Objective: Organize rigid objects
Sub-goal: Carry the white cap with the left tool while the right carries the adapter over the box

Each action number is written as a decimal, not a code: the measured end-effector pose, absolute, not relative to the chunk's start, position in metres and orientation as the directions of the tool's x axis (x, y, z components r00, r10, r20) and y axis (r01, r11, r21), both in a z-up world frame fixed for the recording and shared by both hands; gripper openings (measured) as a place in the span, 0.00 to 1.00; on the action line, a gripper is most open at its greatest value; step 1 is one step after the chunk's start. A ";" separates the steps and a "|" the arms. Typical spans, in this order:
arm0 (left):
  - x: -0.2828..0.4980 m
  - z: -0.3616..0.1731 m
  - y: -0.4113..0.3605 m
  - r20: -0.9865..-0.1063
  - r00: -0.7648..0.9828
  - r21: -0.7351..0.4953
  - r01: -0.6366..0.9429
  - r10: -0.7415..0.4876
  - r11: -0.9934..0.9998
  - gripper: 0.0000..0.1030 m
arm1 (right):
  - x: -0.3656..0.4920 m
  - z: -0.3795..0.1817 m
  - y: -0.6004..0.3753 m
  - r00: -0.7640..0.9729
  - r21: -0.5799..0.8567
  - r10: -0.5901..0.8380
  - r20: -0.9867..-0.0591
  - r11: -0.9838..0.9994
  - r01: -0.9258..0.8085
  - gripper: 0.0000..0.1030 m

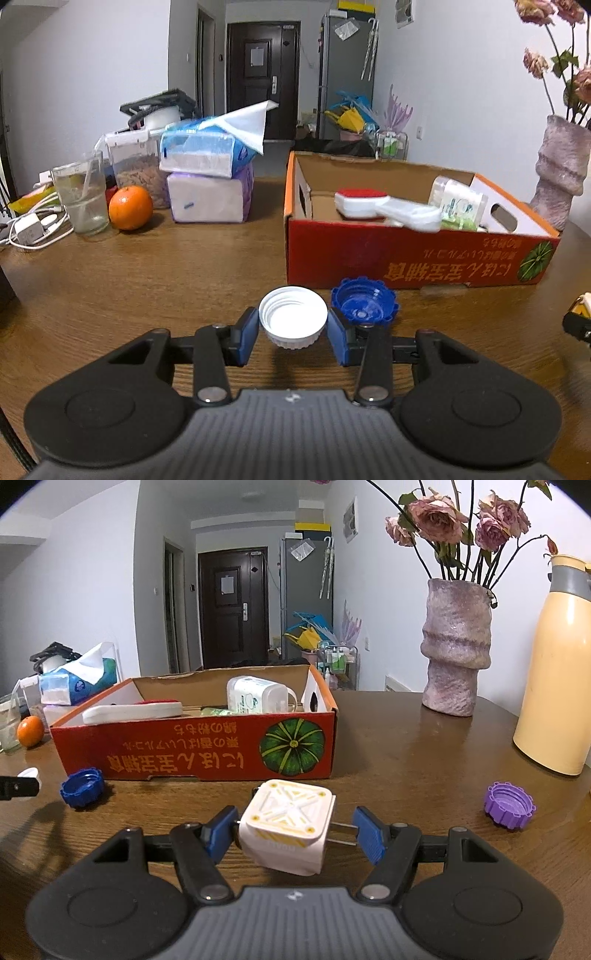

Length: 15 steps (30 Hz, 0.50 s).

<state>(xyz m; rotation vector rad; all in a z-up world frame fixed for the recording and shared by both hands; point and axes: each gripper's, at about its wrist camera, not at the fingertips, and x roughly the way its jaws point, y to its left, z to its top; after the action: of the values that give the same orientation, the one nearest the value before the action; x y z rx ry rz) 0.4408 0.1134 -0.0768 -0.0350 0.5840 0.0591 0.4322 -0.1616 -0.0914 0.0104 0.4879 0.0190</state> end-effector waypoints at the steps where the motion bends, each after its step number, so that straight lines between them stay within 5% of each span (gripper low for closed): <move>1: 0.438 -0.074 0.113 -0.543 0.838 -0.017 -0.064 0.044 0.998 0.40 | 0.432 -0.090 -0.161 0.885 0.016 0.024 -0.465 1.000 -0.019 0.66; 15: 0.411 -0.038 0.096 -0.448 0.894 -0.031 -0.018 0.002 0.999 0.40 | 0.421 -0.075 -0.151 0.911 0.034 0.068 -0.407 0.998 -0.059 0.66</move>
<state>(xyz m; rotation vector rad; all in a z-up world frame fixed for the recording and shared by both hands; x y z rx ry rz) 0.4108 0.0961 -0.0385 -0.0350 0.4645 0.0103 0.4214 -0.1513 -0.0749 0.0215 0.4205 0.0657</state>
